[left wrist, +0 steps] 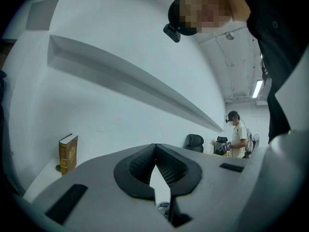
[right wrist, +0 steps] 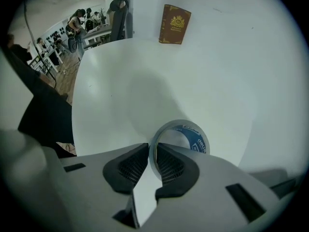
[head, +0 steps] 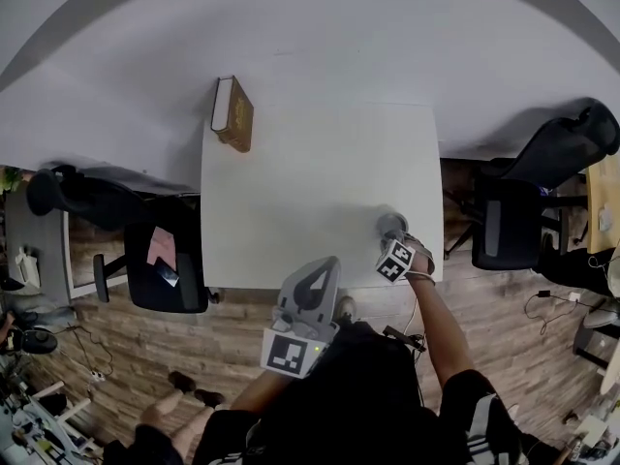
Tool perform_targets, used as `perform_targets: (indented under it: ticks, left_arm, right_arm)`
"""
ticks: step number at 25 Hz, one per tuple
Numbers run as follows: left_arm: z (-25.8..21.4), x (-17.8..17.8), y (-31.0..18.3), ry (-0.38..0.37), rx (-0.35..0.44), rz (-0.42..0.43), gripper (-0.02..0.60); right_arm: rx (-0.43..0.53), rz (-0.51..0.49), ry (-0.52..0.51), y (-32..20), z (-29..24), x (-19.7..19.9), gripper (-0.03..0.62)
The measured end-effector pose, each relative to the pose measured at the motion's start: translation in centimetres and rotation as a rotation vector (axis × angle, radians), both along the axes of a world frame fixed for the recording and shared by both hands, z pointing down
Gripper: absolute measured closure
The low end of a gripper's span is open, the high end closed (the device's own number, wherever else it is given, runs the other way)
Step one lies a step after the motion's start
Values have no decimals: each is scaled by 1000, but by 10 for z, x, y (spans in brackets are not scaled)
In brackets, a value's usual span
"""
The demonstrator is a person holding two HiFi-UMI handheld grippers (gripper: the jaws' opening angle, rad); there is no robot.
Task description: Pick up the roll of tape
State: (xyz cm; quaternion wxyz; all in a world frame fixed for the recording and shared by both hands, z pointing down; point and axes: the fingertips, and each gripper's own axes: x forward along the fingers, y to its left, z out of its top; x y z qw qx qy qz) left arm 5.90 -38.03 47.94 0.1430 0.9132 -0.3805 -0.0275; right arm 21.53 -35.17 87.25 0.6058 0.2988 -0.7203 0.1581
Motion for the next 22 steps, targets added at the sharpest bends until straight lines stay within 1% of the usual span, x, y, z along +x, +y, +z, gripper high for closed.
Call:
perform_targets:
  ticks: [5,8,15,19,22]
  left_arm:
    - [-5,-6,11,1,9,-30,558]
    - [-10,-12,22,-1,28,-46,558]
    - [-24,-21,61,-6,67,-99,558]
    - [-33,-27,97,-8,93,-130,558]
    - [-39,-34,130,-7,106,-158,558]
  right_arm:
    - [-6,4,-10,7,0,-1,526]
    - [-4,23,-28,17,-3,-4,531]
    - [41,48,-89,45,-17,-13,534]
    - [112,52,-124,65,-38,-23,534]
    - [167,71,-174,84,-55,-32,536]
